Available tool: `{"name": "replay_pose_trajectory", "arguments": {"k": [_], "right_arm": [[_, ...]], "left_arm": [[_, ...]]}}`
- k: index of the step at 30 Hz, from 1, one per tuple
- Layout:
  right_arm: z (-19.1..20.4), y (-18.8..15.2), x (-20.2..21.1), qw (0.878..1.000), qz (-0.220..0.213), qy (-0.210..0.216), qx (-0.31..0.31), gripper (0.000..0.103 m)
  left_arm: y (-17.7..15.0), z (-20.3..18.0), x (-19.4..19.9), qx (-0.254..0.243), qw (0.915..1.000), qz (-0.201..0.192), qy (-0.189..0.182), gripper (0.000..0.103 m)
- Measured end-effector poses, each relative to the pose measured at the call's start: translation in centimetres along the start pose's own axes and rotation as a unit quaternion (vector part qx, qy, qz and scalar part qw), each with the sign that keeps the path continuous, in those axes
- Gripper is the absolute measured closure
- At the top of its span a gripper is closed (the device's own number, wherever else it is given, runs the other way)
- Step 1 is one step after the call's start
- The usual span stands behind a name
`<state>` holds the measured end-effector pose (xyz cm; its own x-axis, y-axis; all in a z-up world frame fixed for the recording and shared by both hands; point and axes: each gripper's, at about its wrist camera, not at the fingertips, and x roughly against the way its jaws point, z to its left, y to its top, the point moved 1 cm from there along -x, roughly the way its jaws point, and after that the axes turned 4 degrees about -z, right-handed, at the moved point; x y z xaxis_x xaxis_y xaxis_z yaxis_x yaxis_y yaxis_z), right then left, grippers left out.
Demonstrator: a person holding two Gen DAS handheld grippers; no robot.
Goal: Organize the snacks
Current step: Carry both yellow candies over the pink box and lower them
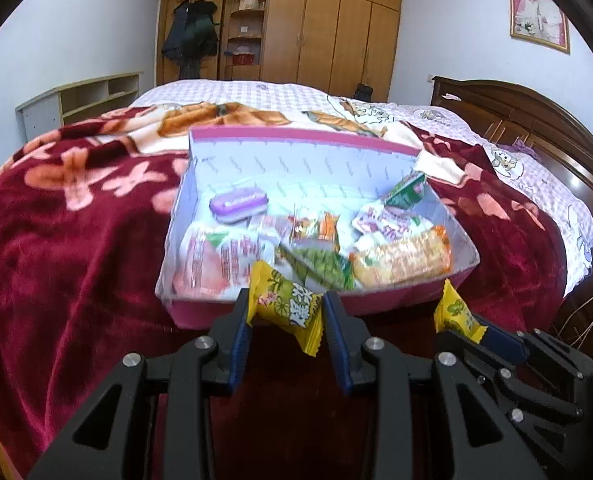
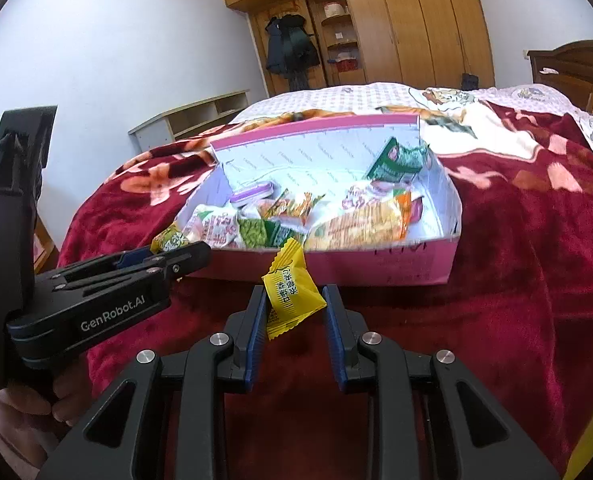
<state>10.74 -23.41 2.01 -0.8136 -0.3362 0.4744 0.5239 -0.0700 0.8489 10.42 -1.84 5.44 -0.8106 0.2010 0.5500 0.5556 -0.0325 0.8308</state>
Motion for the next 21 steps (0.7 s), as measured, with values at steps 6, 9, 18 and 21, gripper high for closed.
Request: {"name": "replay_pose_trajectory", "arguments": {"k": [6, 9, 18, 21], "right_arm": [[-0.2, 1.5, -0.2, 1.000, -0.006, 0.000, 0.004, 0.074], [-0.4, 2.4, -0.5, 1.000, -0.010, 0.000, 0.006, 0.074], [-1.0, 4.8, -2.3, 1.000, -0.011, -0.002, 0.009, 0.074], [-1.2, 5.6, -3.1, 1.000, -0.013, -0.005, 0.012, 0.074]], "left_arm": [[1.7, -0.6, -0.5, -0.010, 0.9999, -0.010, -0.001, 0.067], [2.6, -1.0, -0.8, -0.017, 0.9997, -0.017, 0.000, 0.067], [4.7, -1.4, -2.7, -0.021, 0.9996, -0.020, -0.001, 0.067], [5.4, -1.4, -3.7, -0.022, 0.9996, -0.019, 0.003, 0.067]]}}
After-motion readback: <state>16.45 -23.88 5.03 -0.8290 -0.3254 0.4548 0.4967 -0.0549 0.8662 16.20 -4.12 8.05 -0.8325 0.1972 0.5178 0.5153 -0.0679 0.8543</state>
